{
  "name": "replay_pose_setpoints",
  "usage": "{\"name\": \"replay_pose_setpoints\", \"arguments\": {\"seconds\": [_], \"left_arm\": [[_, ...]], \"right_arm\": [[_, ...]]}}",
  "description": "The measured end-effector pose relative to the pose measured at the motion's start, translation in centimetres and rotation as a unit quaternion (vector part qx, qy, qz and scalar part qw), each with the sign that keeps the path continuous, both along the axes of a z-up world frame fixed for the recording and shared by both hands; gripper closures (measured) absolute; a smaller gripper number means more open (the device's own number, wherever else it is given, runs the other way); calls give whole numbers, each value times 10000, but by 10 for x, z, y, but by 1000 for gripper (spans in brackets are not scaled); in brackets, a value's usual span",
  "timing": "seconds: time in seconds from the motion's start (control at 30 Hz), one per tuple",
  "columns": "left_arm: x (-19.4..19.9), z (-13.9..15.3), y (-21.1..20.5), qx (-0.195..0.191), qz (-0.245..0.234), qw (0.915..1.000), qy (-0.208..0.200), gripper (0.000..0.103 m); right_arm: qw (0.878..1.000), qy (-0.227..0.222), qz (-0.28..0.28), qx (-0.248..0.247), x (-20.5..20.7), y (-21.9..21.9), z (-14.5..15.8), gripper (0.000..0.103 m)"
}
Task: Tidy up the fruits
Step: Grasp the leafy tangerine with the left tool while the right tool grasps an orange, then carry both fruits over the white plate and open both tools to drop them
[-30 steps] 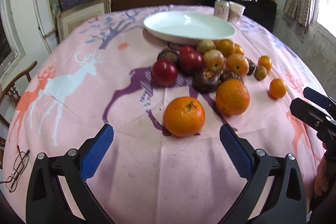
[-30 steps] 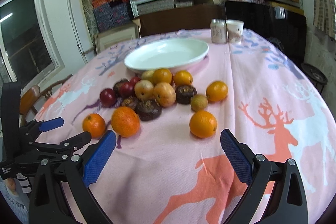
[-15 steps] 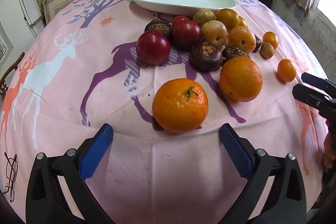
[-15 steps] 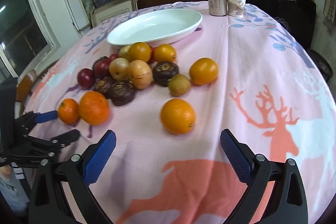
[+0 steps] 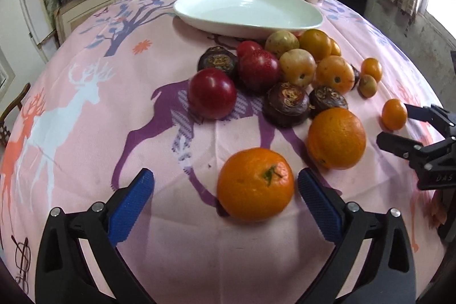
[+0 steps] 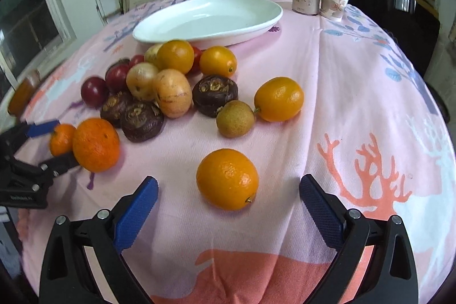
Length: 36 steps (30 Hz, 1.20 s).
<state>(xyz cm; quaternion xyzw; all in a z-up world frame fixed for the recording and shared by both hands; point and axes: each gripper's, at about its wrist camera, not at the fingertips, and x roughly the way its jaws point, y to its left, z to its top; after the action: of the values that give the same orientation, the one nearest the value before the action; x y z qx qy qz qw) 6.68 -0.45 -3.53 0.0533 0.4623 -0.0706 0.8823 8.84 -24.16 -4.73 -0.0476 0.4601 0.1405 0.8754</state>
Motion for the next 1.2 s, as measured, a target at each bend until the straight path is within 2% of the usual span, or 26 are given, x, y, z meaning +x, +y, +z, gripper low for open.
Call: {"name": "replay_pose_setpoints", "arguments": {"seconds": [0.07, 0.13, 0.17, 0.2, 0.23, 0.27, 0.33, 0.37, 0.4, 0.43, 0.47, 0.5, 0.6, 0.7, 0.83, 0.93, 1.0, 1.1, 1.2], "left_arm": [[-2, 2, -3, -18, -117, 9999, -34, 5], [-7, 7, -4, -47, -182, 9996, -194, 7], [-9, 9, -4, -77, -214, 9994, -241, 17], [-10, 9, -4, -93, -233, 9994, -254, 36], [-10, 8, -5, -100, -245, 9994, -217, 44], [-9, 7, -6, -151, -283, 9994, -138, 50], [-8, 6, -6, -205, -326, 9992, -94, 53], [-9, 6, -7, -245, -357, 9990, -102, 57], [-10, 6, -7, -250, -364, 9990, -98, 57], [-11, 7, -8, -279, -395, 9988, -93, 57], [-11, 7, -7, -329, -427, 9985, -76, 58], [-12, 7, -7, -392, -447, 9982, -63, 58], [-12, 8, -3, -558, -462, 9974, -29, 58], [-11, 14, 1, -728, -446, 9963, -22, 58], [9, 51, 4, -670, -373, 9961, -429, 58], [49, 78, 0, -671, -255, 9949, -709, 58], [77, 86, -4, -702, -164, 9943, -781, 58], [121, 82, -9, -824, -48, 9945, -651, 58], [155, 66, -10, -1007, 16, 9937, -486, 58]], "right_arm": [[9998, -34, 34, -212, -2, 6, -1, 3], [10000, -32, 31, -79, -2, 1, 0, 3], [10000, -46, 29, 23, -2, -1, 2, 3], [9999, -65, 36, 100, -3, -4, 2, 3], [9997, -78, 82, 216, -4, -5, 3, 3], [9995, -95, 118, 271, -5, -6, 4, 4], [9994, -125, 180, 254, -6, -3, 5, 13], [9994, -176, 205, 223, -8, -2, 6, 22], [9993, -210, 226, 218, -9, -1, 7, 37], [9993, -241, 191, 197, -10, -1, 8, 44], [9993, -260, 138, 220, -10, -3, 9, 58], [9993, -255, 104, 268, -9, -5, 9, 65], [9983, -197, 64, 537, -7, -14, 10, 66], [9972, -369, 82, 640, -10, -16, 19, 66], [9935, -747, 55, 854, 3, -14, 58, 66], [9903, -953, -23, 1010, 38, -2, 82, 66], [9888, -871, -38, 1210, 68, 8, 86, 66], [9895, -707, -94, 1254, 116, 30, 77, 66], [9894, -654, -246, 1277, 145, 38, 65, 65]]}}
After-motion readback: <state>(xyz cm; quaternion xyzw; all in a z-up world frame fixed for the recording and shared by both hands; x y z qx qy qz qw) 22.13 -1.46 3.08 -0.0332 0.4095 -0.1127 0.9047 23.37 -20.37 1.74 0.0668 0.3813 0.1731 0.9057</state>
